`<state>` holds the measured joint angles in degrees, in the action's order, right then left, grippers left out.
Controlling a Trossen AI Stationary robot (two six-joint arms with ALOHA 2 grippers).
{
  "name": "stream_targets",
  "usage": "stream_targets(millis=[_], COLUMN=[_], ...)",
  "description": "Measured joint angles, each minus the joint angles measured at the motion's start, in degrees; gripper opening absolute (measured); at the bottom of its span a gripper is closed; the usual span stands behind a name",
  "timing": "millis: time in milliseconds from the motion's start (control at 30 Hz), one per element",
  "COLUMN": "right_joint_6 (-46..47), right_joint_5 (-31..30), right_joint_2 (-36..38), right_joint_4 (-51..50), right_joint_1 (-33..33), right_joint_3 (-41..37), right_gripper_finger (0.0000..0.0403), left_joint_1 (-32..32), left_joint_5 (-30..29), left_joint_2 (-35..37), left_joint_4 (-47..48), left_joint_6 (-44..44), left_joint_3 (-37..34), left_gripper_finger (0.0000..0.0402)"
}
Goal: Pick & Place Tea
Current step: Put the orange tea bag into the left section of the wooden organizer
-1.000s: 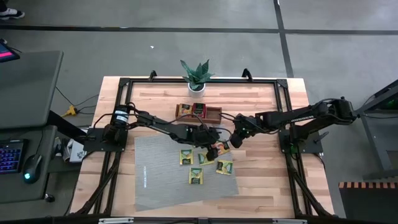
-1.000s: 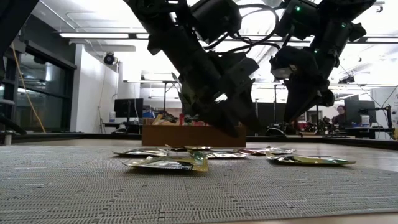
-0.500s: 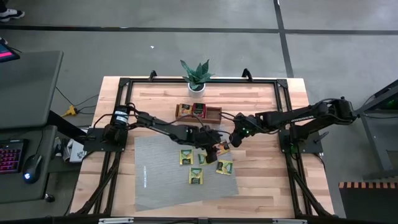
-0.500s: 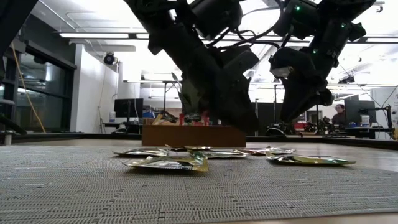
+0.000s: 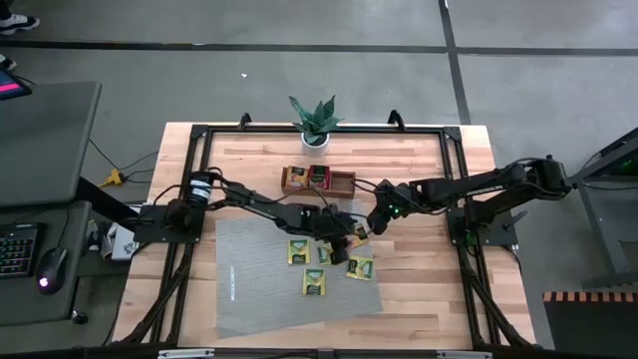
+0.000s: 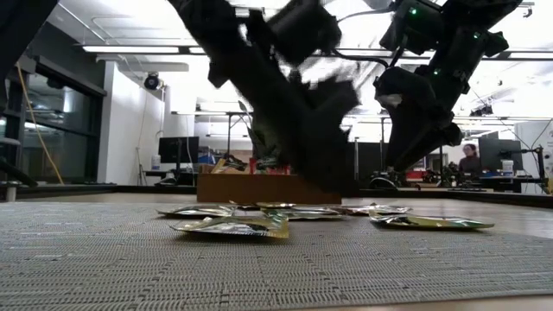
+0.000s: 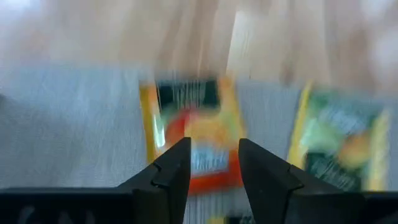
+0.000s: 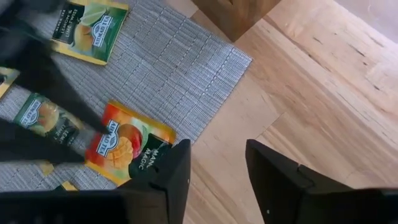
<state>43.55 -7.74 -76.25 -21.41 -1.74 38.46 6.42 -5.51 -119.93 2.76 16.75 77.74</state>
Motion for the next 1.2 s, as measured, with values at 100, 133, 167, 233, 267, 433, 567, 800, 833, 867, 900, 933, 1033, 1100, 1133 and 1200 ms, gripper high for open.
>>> stream_targets(millis=[100,133,167,233,267,433,567,800,833,867,900,933,1033,1100,1133,1200], right_joint_6=[-0.03,-0.03,-0.01,0.04,0.04,1.61,6.95,22.06,23.84,25.20,26.08,26.83,28.49,28.63,28.59,28.56], right_joint_5=[-0.14,-0.14,-0.15,-0.12,-0.09,5.20,10.46,6.11,5.27,5.01,5.08,5.27,6.71,7.25,7.35,8.03], right_joint_2=[0.02,0.02,0.02,0.02,0.02,0.02,0.02,0.08,0.10,0.12,0.13,0.13,0.20,0.17,0.18,0.20], right_joint_4=[0.03,0.01,0.01,0.02,0.02,0.05,0.56,15.26,17.58,20.39,23.24,25.79,29.23,28.76,28.86,29.18], right_joint_1=[0.00,0.00,0.01,0.00,0.00,0.00,2.25,7.54,7.88,8.03,8.17,8.15,8.13,8.12,8.13,8.11], right_joint_3=[0.00,0.00,0.00,0.00,0.00,0.00,-0.13,-9.42,-10.87,-12.33,-13.70,-14.85,-17.28,-18.01,-18.13,-18.45], right_gripper_finger=[0.0158,0.0159,0.0159,0.0158,0.0157,0.0160,0.0167,0.0185,0.0189,0.0195,0.0201,0.0207,0.0225,0.0234,0.0237,0.0239], left_joint_1=[-0.02,-0.02,0.00,0.03,0.02,-0.02,-0.07,-0.03,-0.02,-0.01,0.00,0.00,0.00,0.00,0.00,0.02], left_joint_5=[2.96,3.34,3.07,2.23,2.06,2.19,3.58,1.46,1.34,1.15,1.08,1.08,0.97,0.84,0.82,0.56], left_joint_2=[-1.01,-1.53,-1.85,-1.75,-2.11,-4.72,-6.44,-6.73,-6.75,-6.76,-6.77,-6.81,-6.83,-6.83,-6.83,-6.83], left_joint_4=[-0.41,-1.27,-1.28,-0.41,-0.51,0.02,-0.26,-1.75,-1.92,-2.14,-2.32,-2.49,-2.61,-2.63,-2.68,-2.80], left_joint_6=[0.51,1.22,1.45,1.66,1.62,1.90,5.07,4.48,4.46,4.46,4.45,4.46,4.39,4.33,4.32,4.25], left_joint_3=[-0.06,0.19,0.02,0.02,0.01,0.28,0.35,0.20,0.17,0.11,0.09,0.06,0.04,0.04,0.04,0.02], left_gripper_finger=[0.0131,0.0131,0.0131,0.0131,0.0131,0.0131,0.0131,0.0131,0.0131,0.0131,0.0131,0.0131,0.0131,0.0131,0.0131,0.0131])
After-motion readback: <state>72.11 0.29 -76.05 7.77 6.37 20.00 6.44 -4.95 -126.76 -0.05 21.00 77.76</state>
